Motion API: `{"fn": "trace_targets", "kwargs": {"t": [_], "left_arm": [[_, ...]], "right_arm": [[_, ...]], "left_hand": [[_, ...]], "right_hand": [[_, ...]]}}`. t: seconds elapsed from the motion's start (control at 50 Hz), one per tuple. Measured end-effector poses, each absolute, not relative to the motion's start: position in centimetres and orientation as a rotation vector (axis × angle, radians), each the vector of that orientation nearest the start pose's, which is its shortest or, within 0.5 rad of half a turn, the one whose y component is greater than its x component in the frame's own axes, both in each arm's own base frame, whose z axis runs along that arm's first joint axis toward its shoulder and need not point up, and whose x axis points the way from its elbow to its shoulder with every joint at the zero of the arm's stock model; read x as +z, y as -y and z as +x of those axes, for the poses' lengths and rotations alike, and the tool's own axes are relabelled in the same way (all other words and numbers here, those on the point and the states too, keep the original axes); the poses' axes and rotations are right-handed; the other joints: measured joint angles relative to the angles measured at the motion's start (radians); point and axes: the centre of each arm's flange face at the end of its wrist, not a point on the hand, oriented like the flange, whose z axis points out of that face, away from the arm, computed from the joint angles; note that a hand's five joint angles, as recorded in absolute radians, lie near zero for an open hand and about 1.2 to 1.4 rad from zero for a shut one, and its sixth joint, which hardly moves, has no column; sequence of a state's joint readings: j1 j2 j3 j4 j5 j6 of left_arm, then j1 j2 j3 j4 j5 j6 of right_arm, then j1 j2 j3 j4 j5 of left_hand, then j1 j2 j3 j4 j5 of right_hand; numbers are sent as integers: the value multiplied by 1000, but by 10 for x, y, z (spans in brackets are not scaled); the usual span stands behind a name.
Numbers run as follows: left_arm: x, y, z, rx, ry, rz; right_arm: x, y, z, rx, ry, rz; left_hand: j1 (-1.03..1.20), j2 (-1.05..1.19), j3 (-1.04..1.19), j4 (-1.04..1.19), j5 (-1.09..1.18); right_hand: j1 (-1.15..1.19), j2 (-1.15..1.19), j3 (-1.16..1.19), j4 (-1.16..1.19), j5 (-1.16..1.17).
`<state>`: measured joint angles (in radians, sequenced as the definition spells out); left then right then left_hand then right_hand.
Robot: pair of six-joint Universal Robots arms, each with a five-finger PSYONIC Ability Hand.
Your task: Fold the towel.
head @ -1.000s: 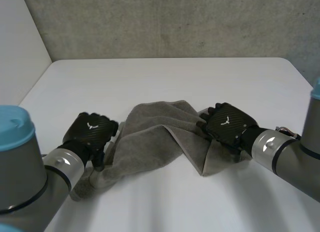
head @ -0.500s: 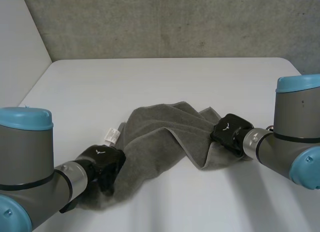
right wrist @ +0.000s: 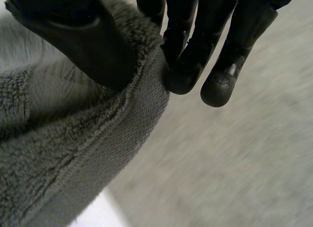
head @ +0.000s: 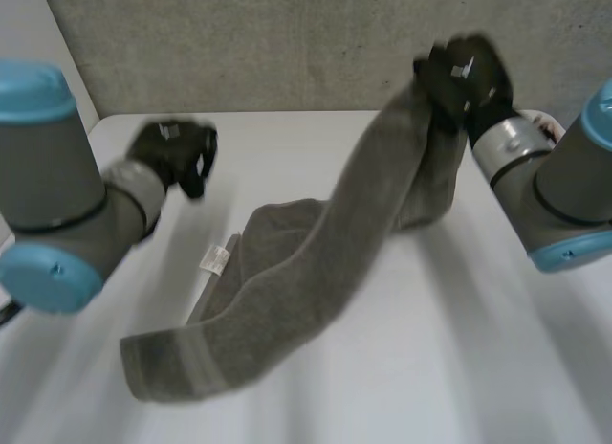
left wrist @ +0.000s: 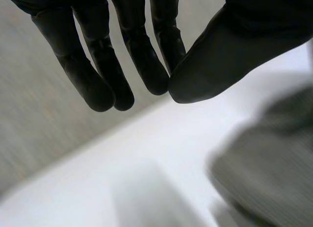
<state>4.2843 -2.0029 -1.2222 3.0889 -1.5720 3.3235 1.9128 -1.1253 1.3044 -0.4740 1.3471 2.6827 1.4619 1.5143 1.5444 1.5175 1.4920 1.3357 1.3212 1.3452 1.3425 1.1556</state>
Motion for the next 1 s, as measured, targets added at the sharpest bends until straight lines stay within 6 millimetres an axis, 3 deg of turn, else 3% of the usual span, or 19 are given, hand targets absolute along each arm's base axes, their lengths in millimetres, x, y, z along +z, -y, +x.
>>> {"fn": "trace_targets", "kwargs": {"t": [0.08, 0.14, 0.24, 0.3, 0.36, 0.5, 0.68, 0.92, 1.0], "left_arm": [[276, 307, -288, -2263, -2305, 708], [273, 297, -289, -2248, -2324, 728], [249, 263, -284, -2099, -2435, 814], [230, 245, -276, -1970, -2513, 857], [211, 230, -267, -1830, -2589, 885], [179, 205, -245, -1542, -2710, 900], [164, 190, -229, -1385, -2668, 974], [159, 191, -214, -1274, -2577, 969], [158, 194, -212, -1264, -2574, 956]], "right_arm": [[289, 348, 284, -2477, -1530, -870], [282, 344, 283, -2419, -1578, -870], [256, 334, 279, -2288, -1716, -941], [242, 330, 276, -2236, -1771, -989], [234, 329, 270, -2214, -1806, -1022], [225, 329, 258, -2200, -1852, -1056], [220, 324, 257, -2201, -1864, -1104], [210, 318, 256, -2176, -1891, -1153], [208, 317, 255, -2169, -1895, -1157]], "left_hand": [[-283, -327, -343, -332, -297], [-449, -497, -524, -507, -473], [-612, -667, -700, -661, -650], [-859, -912, -943, -910, -895], [-946, -1004, -1044, -1004, -997], [-1006, -1045, -1105, -1063, -1068], [-1007, -1045, -1106, -1063, -1069], [-1007, -1045, -1105, -1063, -1062], [-858, -915, -940, -911, -893]], "right_hand": [[0, 0, 2, 0, 5], [0, 0, 2, 0, 5], [0, 0, 2, 0, 5], [0, 1, 2, 0, 5], [1, 1, 2, 0, 5], [1, 1, 2, 0, 5], [1, 1, 2, 0, 5], [1, 1, 3, 0, 5], [1, 1, 3, 0, 5]]}}
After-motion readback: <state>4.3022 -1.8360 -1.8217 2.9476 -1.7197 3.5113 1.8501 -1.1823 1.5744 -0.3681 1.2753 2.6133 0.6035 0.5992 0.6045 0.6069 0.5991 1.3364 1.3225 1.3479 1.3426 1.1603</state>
